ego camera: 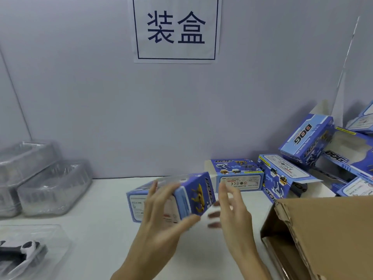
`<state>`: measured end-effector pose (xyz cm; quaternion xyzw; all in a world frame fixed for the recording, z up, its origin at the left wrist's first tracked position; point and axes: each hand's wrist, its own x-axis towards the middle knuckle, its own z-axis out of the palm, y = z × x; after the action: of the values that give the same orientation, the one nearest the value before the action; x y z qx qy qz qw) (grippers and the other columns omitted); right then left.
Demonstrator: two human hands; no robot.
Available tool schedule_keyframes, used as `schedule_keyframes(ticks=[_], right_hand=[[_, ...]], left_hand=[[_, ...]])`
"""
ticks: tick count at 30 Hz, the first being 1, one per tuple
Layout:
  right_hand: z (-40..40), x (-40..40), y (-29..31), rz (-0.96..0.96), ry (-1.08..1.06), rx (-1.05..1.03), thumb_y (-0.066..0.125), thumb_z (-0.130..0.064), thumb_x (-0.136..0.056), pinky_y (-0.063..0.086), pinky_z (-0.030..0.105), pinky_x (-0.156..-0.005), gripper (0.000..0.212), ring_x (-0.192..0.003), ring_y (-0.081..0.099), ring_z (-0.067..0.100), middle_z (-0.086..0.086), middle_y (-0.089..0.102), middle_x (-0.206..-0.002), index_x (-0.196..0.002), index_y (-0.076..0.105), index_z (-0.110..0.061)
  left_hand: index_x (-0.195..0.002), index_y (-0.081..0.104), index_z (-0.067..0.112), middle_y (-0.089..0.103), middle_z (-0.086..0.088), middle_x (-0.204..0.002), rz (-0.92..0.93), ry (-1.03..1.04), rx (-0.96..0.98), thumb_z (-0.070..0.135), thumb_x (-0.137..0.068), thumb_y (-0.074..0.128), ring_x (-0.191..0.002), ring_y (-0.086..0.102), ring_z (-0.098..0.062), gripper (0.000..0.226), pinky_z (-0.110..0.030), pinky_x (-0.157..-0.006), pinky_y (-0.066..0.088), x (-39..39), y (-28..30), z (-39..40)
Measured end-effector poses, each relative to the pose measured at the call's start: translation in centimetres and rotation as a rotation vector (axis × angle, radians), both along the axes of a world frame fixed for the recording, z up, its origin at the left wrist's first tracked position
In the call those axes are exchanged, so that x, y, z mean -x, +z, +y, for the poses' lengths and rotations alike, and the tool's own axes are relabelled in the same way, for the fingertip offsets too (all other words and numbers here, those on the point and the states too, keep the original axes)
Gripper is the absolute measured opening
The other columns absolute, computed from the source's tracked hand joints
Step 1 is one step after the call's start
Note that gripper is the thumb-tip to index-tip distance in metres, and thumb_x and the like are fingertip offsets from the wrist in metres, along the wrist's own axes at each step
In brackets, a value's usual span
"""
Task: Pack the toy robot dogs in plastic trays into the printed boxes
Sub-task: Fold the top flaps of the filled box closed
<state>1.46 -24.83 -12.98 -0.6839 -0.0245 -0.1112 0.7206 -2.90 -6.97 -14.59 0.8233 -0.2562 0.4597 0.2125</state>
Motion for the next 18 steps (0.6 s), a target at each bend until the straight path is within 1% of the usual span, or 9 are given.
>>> schedule_keyframes(ticks=[2,3,5,6,9,11,13,15,18], right_hand=[[-0.1,-0.1,0.5,0.247,0.196,-0.09,0.052,-0.087,-0.07,0.062,0.044,-0.056,0.074,-0.07,0.077,0.035,0.016,0.077,-0.084,-0.112,0.067,-0.029],[-0.2,-0.2,0.6,0.311,0.257,-0.12,0.054,-0.089,-0.065,0.062,0.044,-0.058,0.078,-0.073,0.078,0.035,0.015,0.078,-0.085,-0.114,0.067,-0.028],[-0.4,-0.3,0.3,0.352,0.283,-0.114,0.064,-0.087,-0.061,0.063,0.042,-0.062,0.083,-0.079,0.079,0.029,0.008,0.08,-0.087,-0.12,0.062,-0.029],[-0.4,-0.2,0.0,0.36,0.282,-0.108,0.07,-0.084,-0.061,0.063,0.041,-0.064,0.083,-0.081,0.08,0.027,0.005,0.08,-0.088,-0.122,0.06,-0.029],[-0.5,-0.4,-0.6,0.372,0.305,-0.133,0.078,-0.068,-0.068,0.062,0.037,-0.065,0.07,-0.087,0.079,0.03,0.007,0.08,-0.089,-0.12,0.065,-0.024],[-0.6,-0.7,-0.9,0.314,0.28,-0.143,0.075,-0.055,-0.082,0.059,0.034,-0.062,0.049,-0.087,0.078,0.03,0.01,0.079,-0.092,-0.119,0.067,-0.024],[-0.8,-1.2,-1.0,0.232,0.222,-0.138,0.07,-0.042,-0.092,0.057,0.034,-0.063,0.027,-0.08,0.076,0.026,0.017,0.076,-0.095,-0.115,0.068,-0.029],[-1.4,-1.6,-1.0,0.164,0.187,-0.153,0.068,-0.037,-0.096,0.058,0.035,-0.069,0.016,-0.08,0.076,0.024,0.016,0.075,-0.098,-0.112,0.069,-0.037],[-2.3,-1.9,-0.5,0.114,0.201,-0.211,0.067,-0.043,-0.084,0.062,0.037,-0.076,0.035,-0.092,0.078,0.025,0.002,0.079,-0.105,-0.119,0.066,-0.039]], left_hand=[[-0.142,0.059,0.028,0.036,0.005,-0.162,0.092,-0.026,-0.003,0.046,-0.105,0.058,-0.16,0.017,-0.027,0.042,-0.064,-0.118,0.035,0.4,-0.2,-0.3],[-0.146,0.053,0.027,0.037,0.002,-0.161,0.047,-0.012,-0.091,0.044,-0.105,0.056,-0.161,0.013,-0.022,0.045,-0.063,-0.118,0.035,0.4,-0.2,-0.3],[-0.144,0.056,0.032,0.041,-0.011,-0.156,-0.143,0.036,-0.396,0.03,-0.111,0.049,-0.158,0.023,-0.026,0.035,-0.064,-0.117,0.037,0.2,-0.6,-0.5],[-0.143,0.058,0.033,0.045,-0.015,-0.155,-0.185,0.042,-0.472,0.023,-0.112,0.044,-0.154,0.031,-0.028,0.036,-0.065,-0.115,0.039,0.1,-0.7,-0.5],[-0.142,0.056,0.034,0.055,-0.014,-0.152,-0.208,0.063,-0.505,0.016,-0.111,0.04,-0.148,0.041,-0.026,0.039,-0.058,-0.116,0.038,-0.1,-1.2,-0.8],[-0.143,0.06,0.034,0.053,-0.011,-0.154,-0.117,0.009,-0.488,0.028,-0.103,0.057,-0.149,0.042,-0.023,0.04,-0.053,-0.117,0.043,0.0,-1.4,-0.9],[-0.145,0.058,0.031,0.051,-0.012,-0.157,-0.039,-0.072,-0.344,0.039,-0.095,0.064,-0.149,0.044,-0.026,0.051,-0.056,-0.115,0.042,0.2,-1.4,-0.6],[-0.149,0.05,0.029,0.045,-0.012,-0.16,0.037,-0.082,-0.046,0.038,-0.093,0.064,-0.15,0.041,-0.031,0.059,-0.06,-0.115,0.037,0.2,-0.9,-0.2],[-0.153,0.042,0.043,0.041,0.009,-0.161,0.229,0.023,0.53,0.055,-0.094,0.057,-0.15,0.038,-0.015,0.062,-0.042,-0.115,0.039,0.0,0.2,0.6]])
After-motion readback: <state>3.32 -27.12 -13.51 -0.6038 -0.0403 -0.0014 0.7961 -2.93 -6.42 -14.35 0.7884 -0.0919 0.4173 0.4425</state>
